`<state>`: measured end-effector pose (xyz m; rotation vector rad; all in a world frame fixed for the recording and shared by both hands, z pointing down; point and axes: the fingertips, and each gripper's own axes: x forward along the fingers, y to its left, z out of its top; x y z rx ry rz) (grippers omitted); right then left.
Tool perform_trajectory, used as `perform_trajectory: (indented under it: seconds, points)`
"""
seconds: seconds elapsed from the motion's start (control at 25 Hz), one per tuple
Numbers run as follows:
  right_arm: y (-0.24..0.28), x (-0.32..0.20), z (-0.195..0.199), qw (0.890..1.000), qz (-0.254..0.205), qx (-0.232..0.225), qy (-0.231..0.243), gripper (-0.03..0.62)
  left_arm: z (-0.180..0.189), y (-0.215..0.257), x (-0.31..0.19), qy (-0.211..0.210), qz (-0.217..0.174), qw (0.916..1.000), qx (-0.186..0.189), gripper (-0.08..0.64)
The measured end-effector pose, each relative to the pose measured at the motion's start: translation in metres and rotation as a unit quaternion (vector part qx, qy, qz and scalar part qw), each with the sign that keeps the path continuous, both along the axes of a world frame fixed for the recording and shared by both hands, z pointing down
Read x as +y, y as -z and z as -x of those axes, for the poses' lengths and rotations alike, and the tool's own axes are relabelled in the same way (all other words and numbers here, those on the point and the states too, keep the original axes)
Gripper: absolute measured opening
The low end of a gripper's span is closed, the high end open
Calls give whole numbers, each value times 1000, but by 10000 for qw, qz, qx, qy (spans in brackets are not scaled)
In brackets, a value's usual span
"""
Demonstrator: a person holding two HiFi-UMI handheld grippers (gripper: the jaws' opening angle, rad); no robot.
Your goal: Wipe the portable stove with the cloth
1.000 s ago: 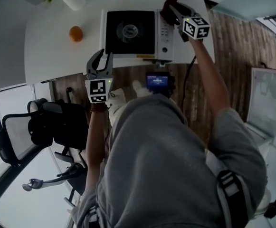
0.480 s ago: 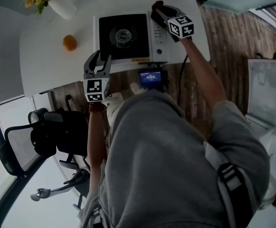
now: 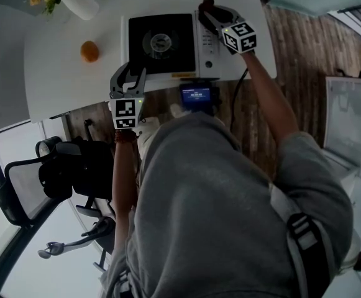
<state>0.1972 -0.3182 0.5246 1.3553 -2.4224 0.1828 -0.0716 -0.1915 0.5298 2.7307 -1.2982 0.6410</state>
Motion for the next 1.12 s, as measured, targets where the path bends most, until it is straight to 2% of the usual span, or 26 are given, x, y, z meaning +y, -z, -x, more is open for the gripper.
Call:
perform_trajectory:
  seconds: [0.4,0.56,0.96,1.12]
  points:
    - [1,30,16,9978,-170,83,637,109,3,-2,-3,134,167,9998,16,201]
    - [2,39,19,9971,-188,100,729,109,2,-3,-5,197,249,9995,44,201]
    - [0,76,34,9955,-225,135,911,109,-3,-12,-3,107,265,9988,-409,210]
    - [0,94,39,9947,-271,123,988,109,-1,-11,-4,203,252,9987,-381,213]
